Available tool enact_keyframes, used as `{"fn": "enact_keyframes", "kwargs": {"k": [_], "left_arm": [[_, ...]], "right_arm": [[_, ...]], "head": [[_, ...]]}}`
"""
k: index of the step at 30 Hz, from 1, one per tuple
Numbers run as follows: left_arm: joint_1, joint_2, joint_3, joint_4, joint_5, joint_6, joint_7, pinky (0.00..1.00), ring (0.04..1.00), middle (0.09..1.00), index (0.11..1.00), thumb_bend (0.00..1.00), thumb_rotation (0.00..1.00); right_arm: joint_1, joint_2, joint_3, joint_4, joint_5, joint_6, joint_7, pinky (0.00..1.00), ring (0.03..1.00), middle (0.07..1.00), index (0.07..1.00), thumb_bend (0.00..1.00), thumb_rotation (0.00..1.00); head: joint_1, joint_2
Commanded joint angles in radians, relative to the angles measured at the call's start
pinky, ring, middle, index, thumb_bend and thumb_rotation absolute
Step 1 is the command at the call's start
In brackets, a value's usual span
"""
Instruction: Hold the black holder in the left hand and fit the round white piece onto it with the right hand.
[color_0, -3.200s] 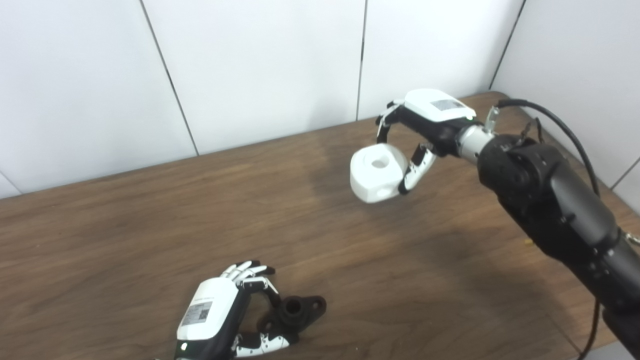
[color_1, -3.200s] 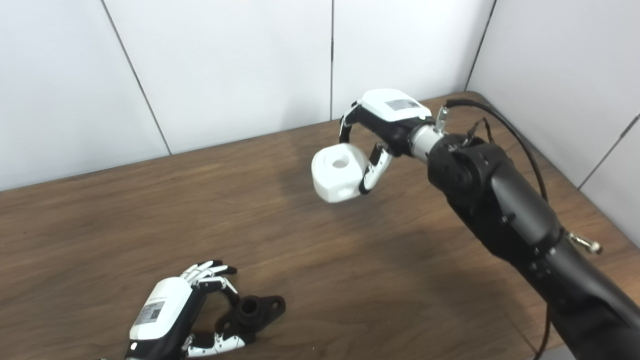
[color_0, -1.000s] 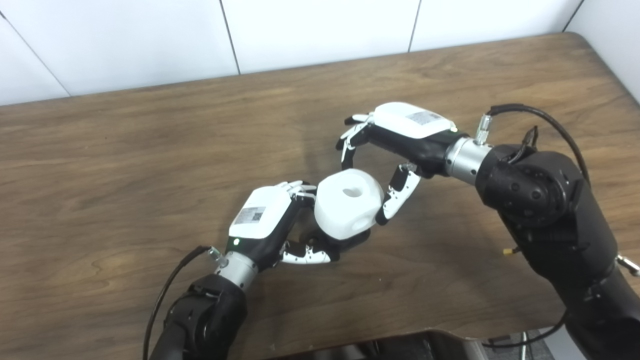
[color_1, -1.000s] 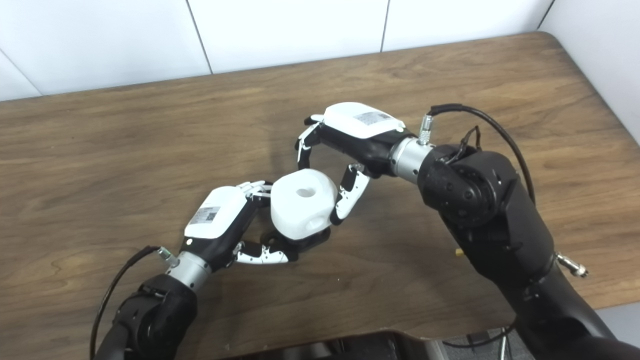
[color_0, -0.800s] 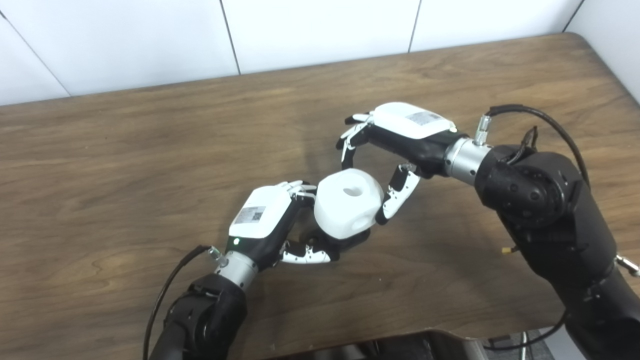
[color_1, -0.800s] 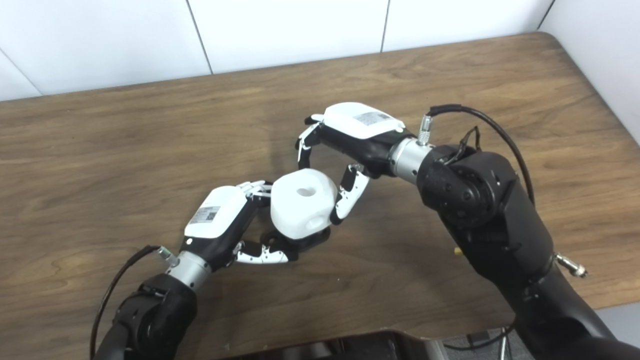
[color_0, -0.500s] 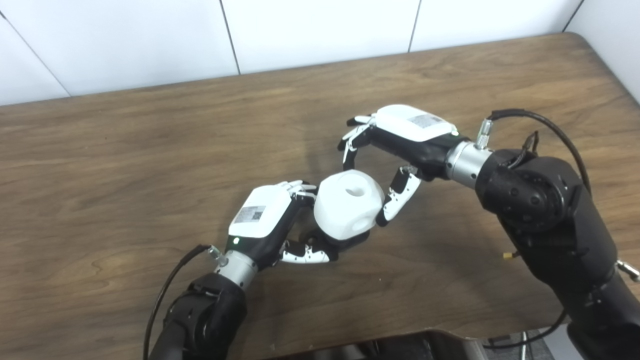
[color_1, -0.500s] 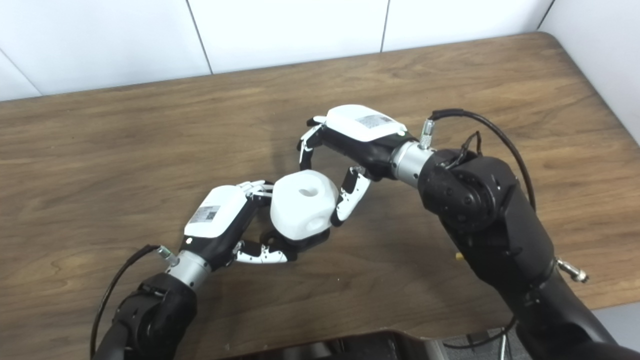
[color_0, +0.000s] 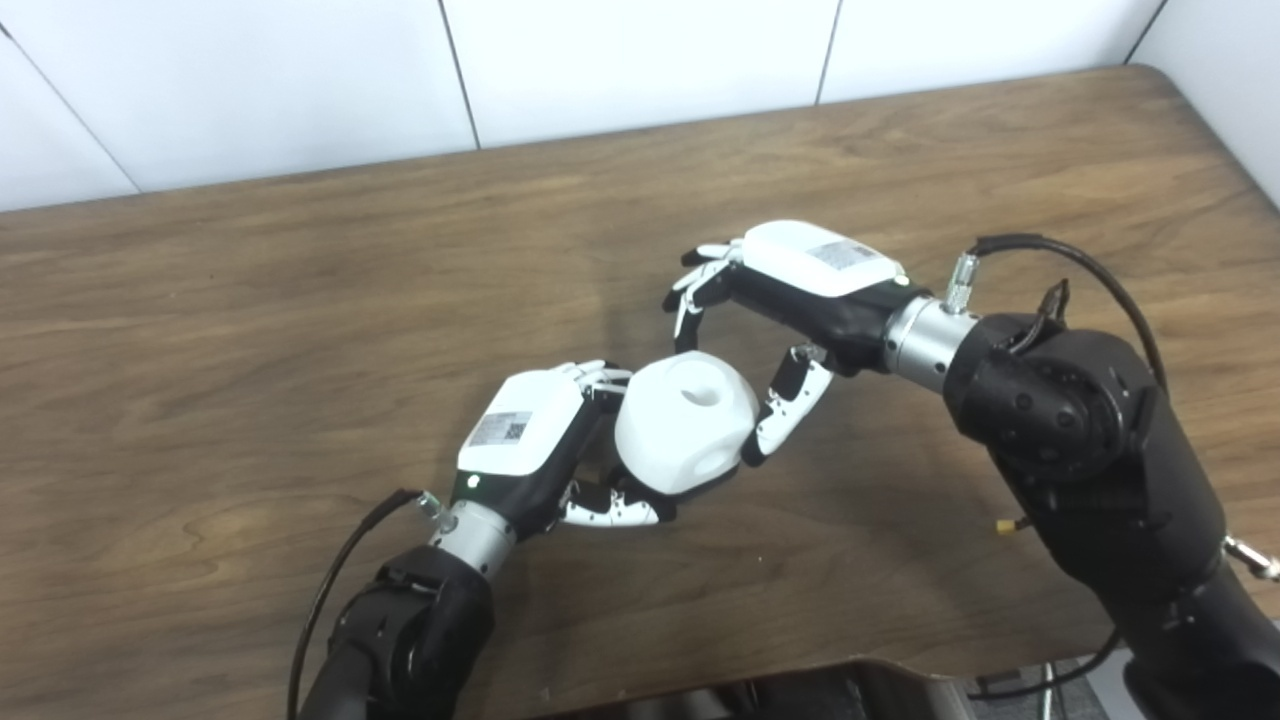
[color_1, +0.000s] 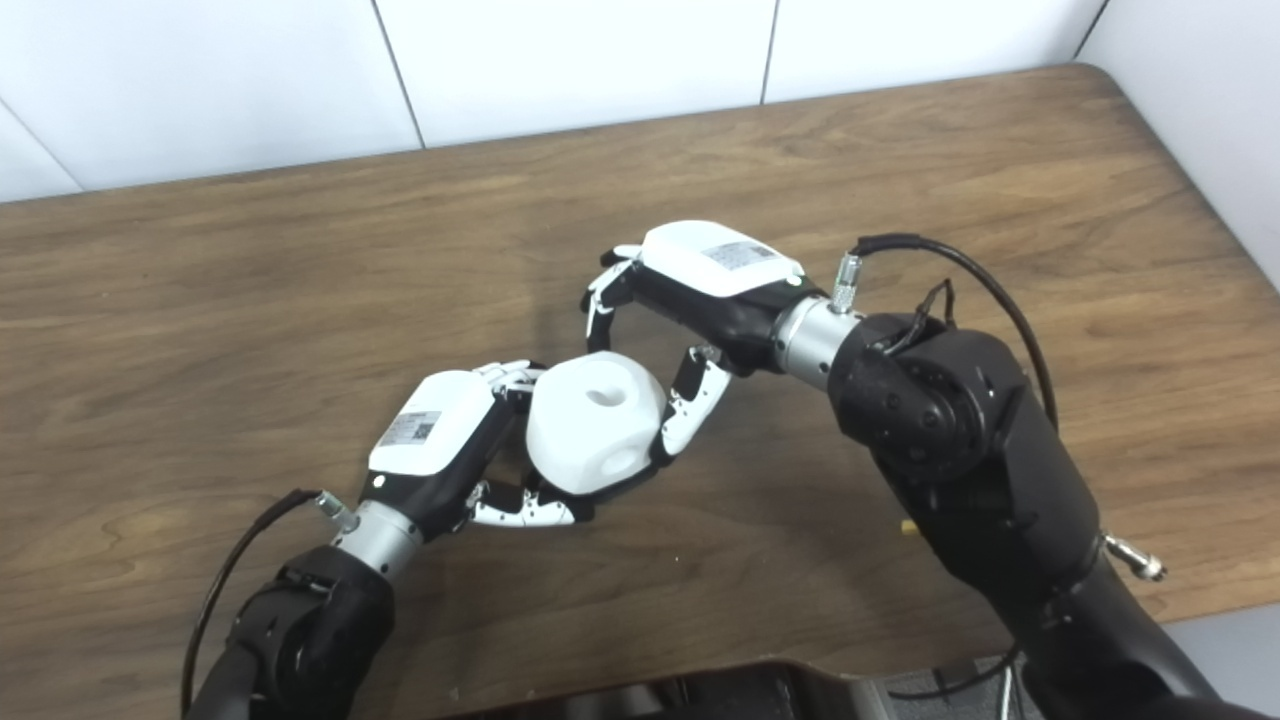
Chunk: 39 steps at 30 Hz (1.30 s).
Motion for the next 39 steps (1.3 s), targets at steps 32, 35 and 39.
{"fn": "enact_keyframes", "kwargs": {"k": [32,35,39], "left_arm": [[0.015,0.007,-0.012,0.037,-0.009,0.013,-0.04,0.87,0.877,0.806,0.486,0.52,0.05],[0.015,0.009,-0.011,0.037,-0.01,0.009,-0.038,0.87,0.875,0.804,0.486,0.52,0.05],[0.014,0.008,-0.009,0.037,-0.01,0.014,-0.041,0.86,0.877,0.806,0.486,0.52,0.05]], "right_arm": [[-0.05,-0.004,-0.038,-0.035,0.002,-0.109,-0.061,0.95,0.933,0.795,0.481,0.53,0.14],[-0.056,-0.011,-0.04,-0.036,0.0,-0.106,-0.047,0.94,0.929,0.794,0.481,0.53,0.14],[-0.057,-0.015,-0.05,-0.043,0.005,-0.099,-0.03,0.93,0.928,0.793,0.481,0.53,0.14]], "head": [[-0.008,0.004],[-0.012,0.006],[-0.017,0.009]]}}
